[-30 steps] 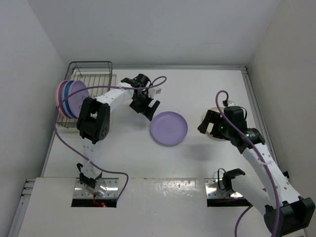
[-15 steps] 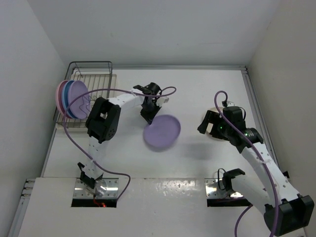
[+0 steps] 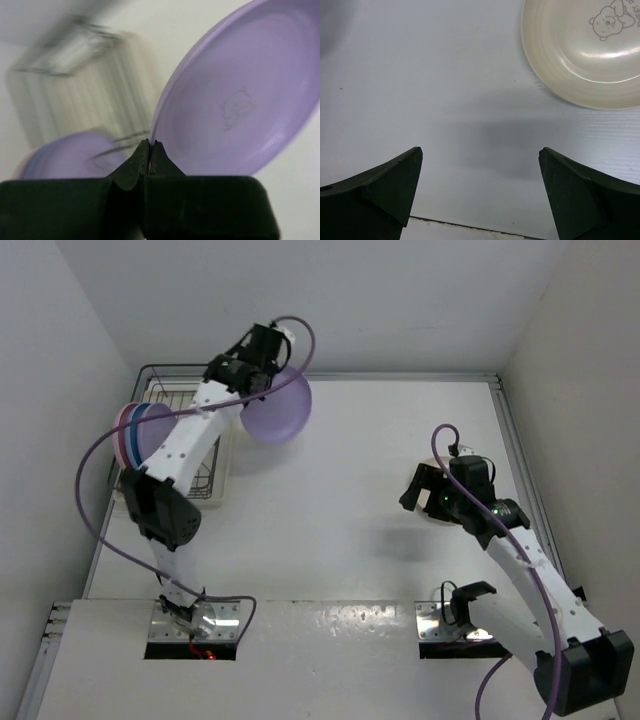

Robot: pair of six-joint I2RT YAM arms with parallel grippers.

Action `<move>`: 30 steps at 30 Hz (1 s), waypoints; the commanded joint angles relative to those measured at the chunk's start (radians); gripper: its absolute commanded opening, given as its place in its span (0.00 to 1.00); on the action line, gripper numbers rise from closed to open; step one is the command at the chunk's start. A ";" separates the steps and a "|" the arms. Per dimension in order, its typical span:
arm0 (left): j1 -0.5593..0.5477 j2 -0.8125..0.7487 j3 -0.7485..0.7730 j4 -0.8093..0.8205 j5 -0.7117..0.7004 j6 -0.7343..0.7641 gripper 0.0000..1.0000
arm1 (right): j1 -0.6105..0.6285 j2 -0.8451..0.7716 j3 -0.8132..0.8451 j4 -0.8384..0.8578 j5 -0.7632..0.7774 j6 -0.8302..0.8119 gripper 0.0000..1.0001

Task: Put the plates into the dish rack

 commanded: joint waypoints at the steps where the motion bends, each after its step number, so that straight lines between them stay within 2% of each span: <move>1: 0.004 -0.177 0.044 0.061 -0.522 0.076 0.00 | -0.003 0.042 0.019 0.058 0.003 -0.012 1.00; 3: 0.040 -0.228 -0.020 0.164 -0.646 0.136 0.00 | -0.002 0.071 0.054 0.058 0.003 -0.024 1.00; 5: 0.066 -0.316 -0.163 0.266 -0.788 0.185 0.00 | -0.003 0.097 0.080 0.056 0.005 -0.037 1.00; 8: 0.098 -0.420 -0.405 0.581 -0.922 0.329 0.00 | -0.003 0.139 0.117 0.065 -0.030 -0.037 1.00; 9: 0.112 -0.484 -0.468 0.778 -0.942 0.380 0.00 | -0.005 0.151 0.123 0.074 -0.032 -0.035 1.00; 10: 0.127 -0.509 -0.523 0.859 -0.959 0.453 0.00 | -0.003 0.162 0.139 0.078 -0.037 -0.032 1.00; 11: 0.127 -0.530 -0.606 0.918 -0.971 0.466 0.00 | -0.003 0.175 0.143 0.082 -0.049 -0.034 1.00; 16: 0.153 -0.605 -0.744 0.966 -0.981 0.305 0.00 | -0.003 0.218 0.186 0.076 -0.063 -0.032 1.00; 20: 0.162 -0.653 -0.876 1.019 -1.002 0.232 0.00 | -0.003 0.240 0.223 0.059 -0.066 -0.034 1.00; 25: 0.185 -0.668 -1.047 1.310 -1.027 0.290 0.00 | -0.003 0.258 0.269 0.032 -0.063 -0.034 1.00; 30: 0.198 -0.650 -1.102 1.274 -1.036 0.211 0.00 | -0.002 0.277 0.303 -0.002 -0.055 -0.037 1.00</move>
